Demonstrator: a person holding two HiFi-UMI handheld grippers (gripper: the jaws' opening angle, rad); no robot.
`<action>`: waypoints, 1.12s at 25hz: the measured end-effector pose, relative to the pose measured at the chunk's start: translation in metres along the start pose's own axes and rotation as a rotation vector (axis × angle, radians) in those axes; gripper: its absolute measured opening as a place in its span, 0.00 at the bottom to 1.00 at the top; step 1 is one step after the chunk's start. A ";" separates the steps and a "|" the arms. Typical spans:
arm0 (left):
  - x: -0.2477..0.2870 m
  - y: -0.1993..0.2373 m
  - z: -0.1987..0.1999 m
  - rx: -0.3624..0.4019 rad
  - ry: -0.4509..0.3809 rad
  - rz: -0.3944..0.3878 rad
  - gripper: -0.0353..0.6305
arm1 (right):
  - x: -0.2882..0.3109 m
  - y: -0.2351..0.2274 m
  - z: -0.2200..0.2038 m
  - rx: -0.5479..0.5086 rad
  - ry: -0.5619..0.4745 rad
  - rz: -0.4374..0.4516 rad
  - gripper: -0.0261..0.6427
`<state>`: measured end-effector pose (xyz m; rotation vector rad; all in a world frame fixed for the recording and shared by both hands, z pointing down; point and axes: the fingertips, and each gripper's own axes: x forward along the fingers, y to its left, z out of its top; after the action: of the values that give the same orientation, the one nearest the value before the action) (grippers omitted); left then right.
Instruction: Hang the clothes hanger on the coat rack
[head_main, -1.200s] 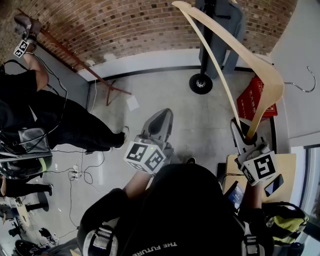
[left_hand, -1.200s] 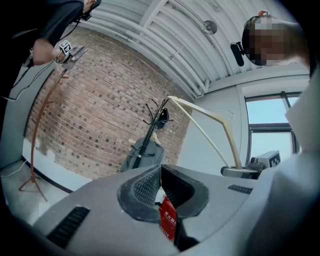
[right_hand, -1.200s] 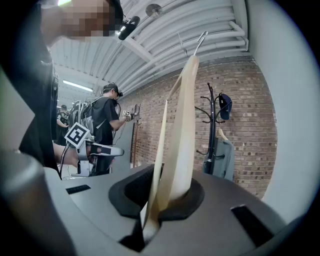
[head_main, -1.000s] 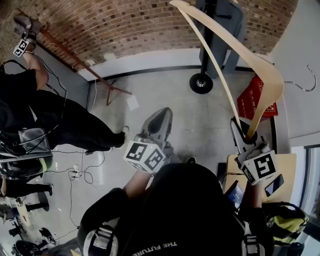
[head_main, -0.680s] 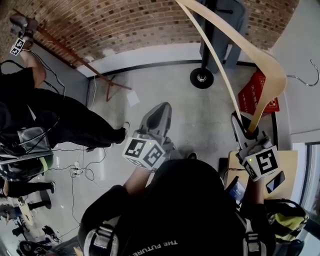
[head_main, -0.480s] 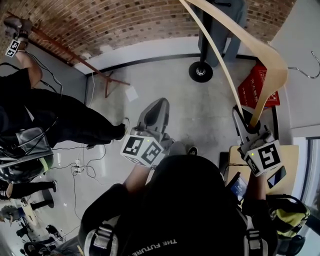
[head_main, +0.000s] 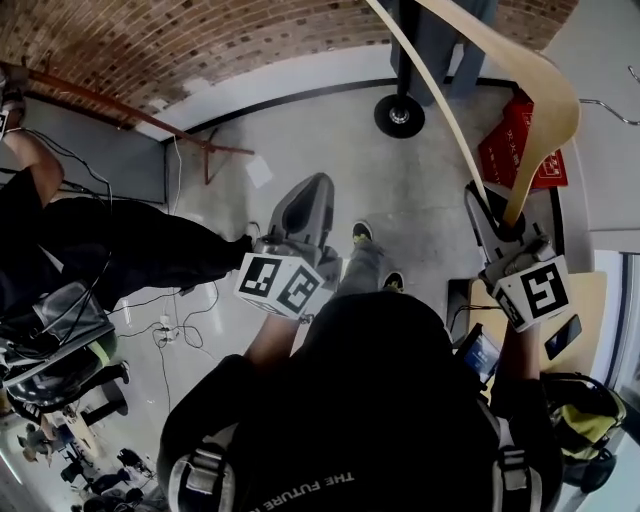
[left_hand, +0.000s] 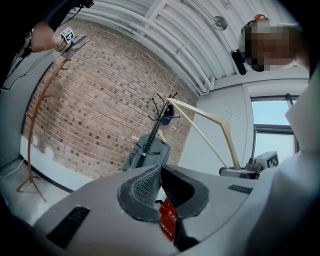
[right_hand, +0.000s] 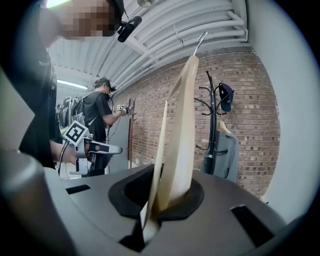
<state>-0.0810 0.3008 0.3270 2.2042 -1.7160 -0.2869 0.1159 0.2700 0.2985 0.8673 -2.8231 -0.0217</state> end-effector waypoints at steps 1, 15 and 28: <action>0.008 0.005 0.001 -0.001 0.005 -0.006 0.09 | 0.007 -0.003 0.001 0.002 0.002 -0.005 0.09; 0.104 0.097 0.051 -0.018 0.007 -0.083 0.09 | 0.133 -0.045 0.024 -0.036 0.053 -0.046 0.09; 0.159 0.127 0.055 -0.043 0.049 -0.128 0.09 | 0.181 -0.082 0.032 -0.063 0.090 -0.078 0.09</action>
<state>-0.1746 0.1122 0.3311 2.2747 -1.5319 -0.2962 0.0083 0.0996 0.2932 0.9394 -2.6891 -0.0801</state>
